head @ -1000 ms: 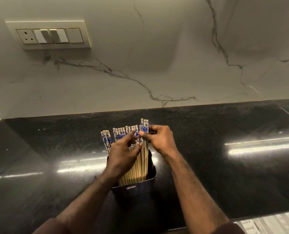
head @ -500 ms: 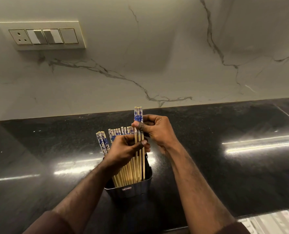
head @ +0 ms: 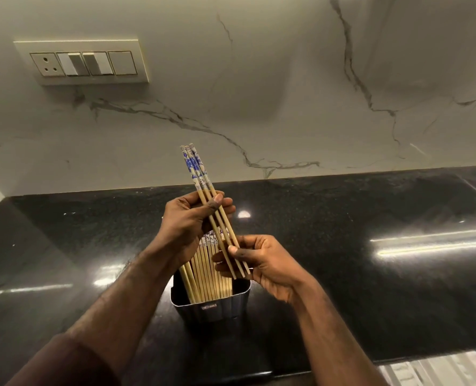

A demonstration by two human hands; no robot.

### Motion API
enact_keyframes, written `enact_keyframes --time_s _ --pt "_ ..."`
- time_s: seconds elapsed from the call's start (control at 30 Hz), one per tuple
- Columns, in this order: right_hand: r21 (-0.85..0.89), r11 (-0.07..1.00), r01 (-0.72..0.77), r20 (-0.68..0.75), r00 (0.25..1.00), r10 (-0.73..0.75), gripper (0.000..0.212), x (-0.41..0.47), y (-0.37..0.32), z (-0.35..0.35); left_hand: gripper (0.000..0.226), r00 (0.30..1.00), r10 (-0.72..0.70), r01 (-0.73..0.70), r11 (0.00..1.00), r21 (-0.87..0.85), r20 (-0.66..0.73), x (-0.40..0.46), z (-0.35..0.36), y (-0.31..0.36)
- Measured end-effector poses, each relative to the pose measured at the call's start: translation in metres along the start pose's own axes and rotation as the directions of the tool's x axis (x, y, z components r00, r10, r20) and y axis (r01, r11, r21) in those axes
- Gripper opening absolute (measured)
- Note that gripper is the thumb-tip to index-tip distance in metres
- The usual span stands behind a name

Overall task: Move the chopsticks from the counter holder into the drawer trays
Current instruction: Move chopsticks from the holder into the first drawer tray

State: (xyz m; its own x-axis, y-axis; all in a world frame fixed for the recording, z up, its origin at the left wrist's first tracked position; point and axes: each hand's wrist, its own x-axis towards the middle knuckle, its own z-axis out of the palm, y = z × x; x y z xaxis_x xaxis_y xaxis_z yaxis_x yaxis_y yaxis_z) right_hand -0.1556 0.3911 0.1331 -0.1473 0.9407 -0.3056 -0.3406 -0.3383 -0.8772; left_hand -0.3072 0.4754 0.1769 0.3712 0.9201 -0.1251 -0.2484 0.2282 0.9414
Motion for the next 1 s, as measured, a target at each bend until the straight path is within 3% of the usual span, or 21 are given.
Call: enact_keyframes --time_s 0.2,0.53,0.63,1.0 --pt "0.009 1.000 0.009 0.077 0.997 -0.010 0.031 -0.015 -0.002 0.000 0.020 0.999 -0.033 0.034 0.995 -0.093 0.012 -0.011 0.008 0.006" --pt "-0.084 0.996 -0.013 0.045 0.999 0.017 0.027 -0.060 0.004 0.014 0.030 0.997 -0.049 0.056 0.989 -0.136 0.054 -0.056 0.019 0.013" --pt "-0.098 0.995 -0.011 0.030 0.999 0.014 0.026 -0.083 0.004 0.022 0.041 0.995 -0.045 0.057 0.990 -0.128 0.092 -0.081 0.025 0.020" --pt "-0.058 0.998 0.011 -0.054 0.998 -0.014 0.023 -0.197 0.048 0.049 0.028 0.929 -0.126 0.121 0.992 0.036 0.348 -0.191 0.041 0.014"
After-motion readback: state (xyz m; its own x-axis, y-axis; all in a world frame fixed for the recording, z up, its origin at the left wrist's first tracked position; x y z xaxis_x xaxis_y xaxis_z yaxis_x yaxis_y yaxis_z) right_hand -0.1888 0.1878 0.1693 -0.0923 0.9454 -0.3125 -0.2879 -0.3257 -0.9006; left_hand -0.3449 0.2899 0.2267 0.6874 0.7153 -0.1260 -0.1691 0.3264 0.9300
